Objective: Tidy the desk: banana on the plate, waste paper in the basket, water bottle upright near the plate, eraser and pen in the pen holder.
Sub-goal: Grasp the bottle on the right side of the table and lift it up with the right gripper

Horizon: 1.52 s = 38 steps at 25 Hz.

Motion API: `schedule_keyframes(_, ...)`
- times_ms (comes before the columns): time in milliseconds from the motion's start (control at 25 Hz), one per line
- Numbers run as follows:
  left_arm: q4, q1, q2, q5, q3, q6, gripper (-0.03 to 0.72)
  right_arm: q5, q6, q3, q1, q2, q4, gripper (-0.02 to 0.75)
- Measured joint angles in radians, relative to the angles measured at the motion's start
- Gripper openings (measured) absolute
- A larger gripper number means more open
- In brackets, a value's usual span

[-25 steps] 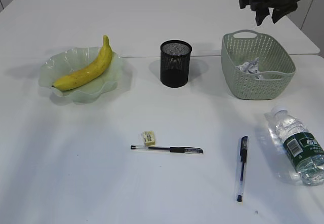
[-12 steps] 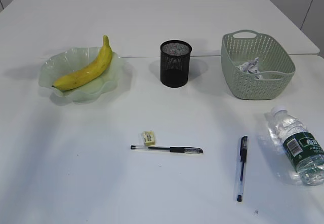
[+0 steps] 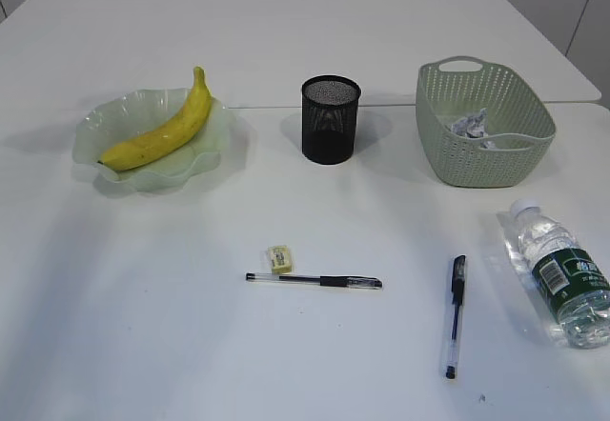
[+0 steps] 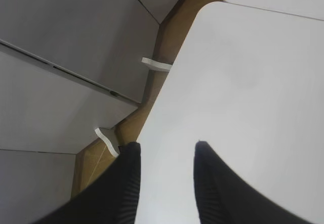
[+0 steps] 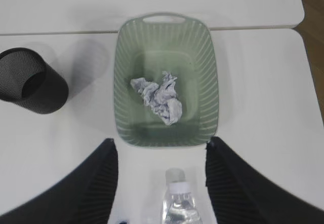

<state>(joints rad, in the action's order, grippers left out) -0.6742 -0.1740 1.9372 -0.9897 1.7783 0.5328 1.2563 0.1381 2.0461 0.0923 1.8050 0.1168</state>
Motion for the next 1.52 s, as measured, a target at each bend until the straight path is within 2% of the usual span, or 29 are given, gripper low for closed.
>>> schedule_keyframes(160,0.000,0.000,-0.004,-0.017,0.000,0.000,0.242,0.000,0.000,-0.145,0.000,-0.090,-0.025,0.475)
schedule_keyframes(480,0.000,0.000,-0.026,-0.027,0.002,-0.001,0.242,0.000,0.000,-0.354,0.000,-0.130,0.057,0.483)
schedule_keyframes(1080,0.000,0.000,-0.027,-0.048,0.002,-0.001,0.242,-0.011,0.002,-0.481,0.000,-0.124,0.055,0.486)
schedule_keyframes(1520,0.000,0.000,-0.027,-0.074,0.002,-0.009,0.242,-0.016,0.033,-0.483,0.000,0.014,0.037,0.538)
